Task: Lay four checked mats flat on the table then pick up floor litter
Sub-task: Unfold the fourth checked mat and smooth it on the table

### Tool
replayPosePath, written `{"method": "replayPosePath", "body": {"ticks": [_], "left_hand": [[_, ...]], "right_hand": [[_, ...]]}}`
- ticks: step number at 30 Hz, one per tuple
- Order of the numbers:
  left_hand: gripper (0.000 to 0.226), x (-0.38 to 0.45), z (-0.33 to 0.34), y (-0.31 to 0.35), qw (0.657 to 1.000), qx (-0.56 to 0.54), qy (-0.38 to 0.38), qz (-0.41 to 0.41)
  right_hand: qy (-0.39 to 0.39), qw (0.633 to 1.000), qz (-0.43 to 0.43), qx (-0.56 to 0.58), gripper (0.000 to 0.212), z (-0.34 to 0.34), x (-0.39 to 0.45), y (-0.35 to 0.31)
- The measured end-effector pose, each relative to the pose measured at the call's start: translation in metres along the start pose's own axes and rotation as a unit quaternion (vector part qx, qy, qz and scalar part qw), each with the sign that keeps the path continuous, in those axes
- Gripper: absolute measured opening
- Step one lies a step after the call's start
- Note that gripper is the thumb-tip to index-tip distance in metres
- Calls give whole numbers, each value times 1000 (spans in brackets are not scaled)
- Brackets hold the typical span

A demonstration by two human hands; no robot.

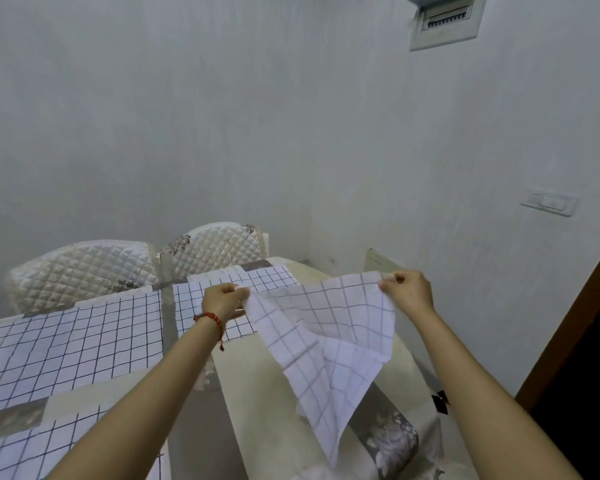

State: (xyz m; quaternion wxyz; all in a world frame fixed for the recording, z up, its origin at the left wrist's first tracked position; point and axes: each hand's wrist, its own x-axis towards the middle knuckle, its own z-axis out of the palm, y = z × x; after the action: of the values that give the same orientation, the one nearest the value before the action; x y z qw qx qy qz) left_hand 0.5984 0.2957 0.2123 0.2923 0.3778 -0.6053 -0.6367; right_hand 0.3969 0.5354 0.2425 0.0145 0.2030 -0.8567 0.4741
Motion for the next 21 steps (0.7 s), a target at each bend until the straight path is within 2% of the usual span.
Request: {"method": "replayPosePath", "body": {"ticks": [4,6,7,9,12,15,17,19,21], "left_hand": [[7,23,-32,5,999,5,43,2],[3,30,-43,10,998,3,60,16],[13,33,-47,14,997,6,69,24],[20,38,-55,25,995,5,84,53],[5,41,-68,39,989,10,96,112],[3,38,-85,39,982,38,101,157],[8,33,-98,28,977,67,97,177],[19,26,-109,9,975,90,97,179],[16,16,-117,-13,974,109,90,175]], "right_hand": [[14,1000,14,-22,34,-5,22,-3],[18,1000,16,-16,26,-5,31,-5],[24,1000,17,-4,21,-5,34,-6],[48,998,11,38,19,-5,38,-8],[83,990,-13,112,17,-7,36,-9],[72,983,-37,164,18,-5,23,5],[64,977,-36,201,10,-3,9,21],[63,970,-20,234,5,1,-5,41],[56,965,1,257,8,7,-18,63]]}}
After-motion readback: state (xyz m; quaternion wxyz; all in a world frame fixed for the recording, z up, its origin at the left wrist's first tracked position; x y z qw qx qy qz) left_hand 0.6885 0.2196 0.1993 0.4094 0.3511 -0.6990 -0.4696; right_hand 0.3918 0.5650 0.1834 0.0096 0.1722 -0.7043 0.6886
